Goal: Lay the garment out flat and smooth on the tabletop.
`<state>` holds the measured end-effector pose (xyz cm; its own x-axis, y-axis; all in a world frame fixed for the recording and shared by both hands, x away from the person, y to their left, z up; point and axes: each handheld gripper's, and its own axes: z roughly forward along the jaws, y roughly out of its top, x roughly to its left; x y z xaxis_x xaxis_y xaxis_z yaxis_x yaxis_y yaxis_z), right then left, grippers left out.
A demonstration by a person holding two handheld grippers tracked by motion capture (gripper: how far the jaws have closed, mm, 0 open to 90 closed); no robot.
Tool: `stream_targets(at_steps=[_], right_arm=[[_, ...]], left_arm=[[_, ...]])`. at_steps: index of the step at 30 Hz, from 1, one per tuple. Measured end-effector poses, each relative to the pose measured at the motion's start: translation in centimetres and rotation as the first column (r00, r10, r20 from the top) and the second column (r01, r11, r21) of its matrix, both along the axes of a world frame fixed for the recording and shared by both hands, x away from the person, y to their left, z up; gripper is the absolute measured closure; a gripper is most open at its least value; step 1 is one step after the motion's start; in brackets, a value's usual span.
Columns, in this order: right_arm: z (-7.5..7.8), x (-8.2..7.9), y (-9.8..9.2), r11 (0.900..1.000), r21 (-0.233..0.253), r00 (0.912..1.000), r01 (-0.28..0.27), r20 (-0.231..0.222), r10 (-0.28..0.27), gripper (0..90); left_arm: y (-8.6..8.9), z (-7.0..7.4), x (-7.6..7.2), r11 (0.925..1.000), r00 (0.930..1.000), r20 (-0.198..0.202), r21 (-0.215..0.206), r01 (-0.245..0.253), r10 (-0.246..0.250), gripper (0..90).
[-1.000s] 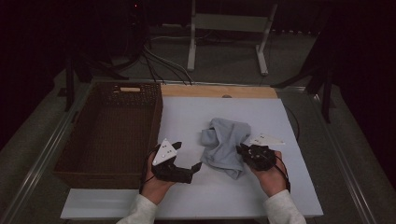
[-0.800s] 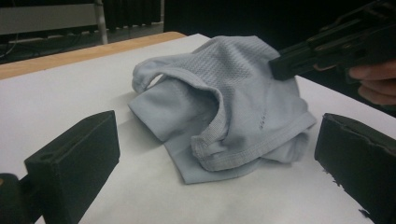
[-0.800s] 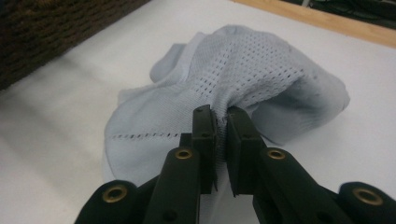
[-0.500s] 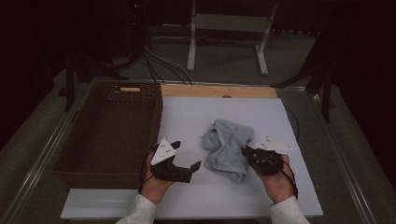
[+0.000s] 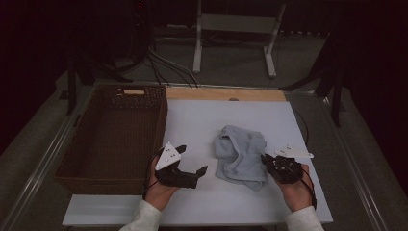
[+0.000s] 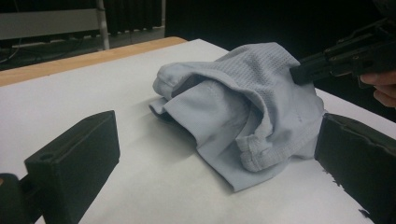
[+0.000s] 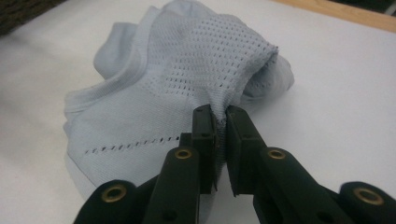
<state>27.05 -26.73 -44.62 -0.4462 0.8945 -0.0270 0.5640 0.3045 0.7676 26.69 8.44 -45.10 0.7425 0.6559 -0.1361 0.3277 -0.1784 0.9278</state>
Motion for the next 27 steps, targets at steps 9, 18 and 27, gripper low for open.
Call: stream_targets(at_steps=[9,18,27], right_arm=[[0.2,-0.3,-0.1,1.000,0.027,0.9997,0.015,0.019,-0.016,53.3],[1.2,-1.0,0.7,0.997,0.076,0.9983,0.000,0.058,-0.004,19.4],[1.6,-2.2,2.9,0.994,0.047,0.9922,-0.096,0.084,0.092,15.6]], left_arm=[[0.0,0.1,0.0,1.0000,1.0000,0.002,-0.002,0.002,-0.002,0.6],[-0.1,0.0,-0.1,1.0000,1.0000,0.001,0.000,0.005,-0.005,0.6],[-0.1,0.0,-0.1,1.0000,1.0000,0.002,0.000,0.006,-0.006,0.6]])
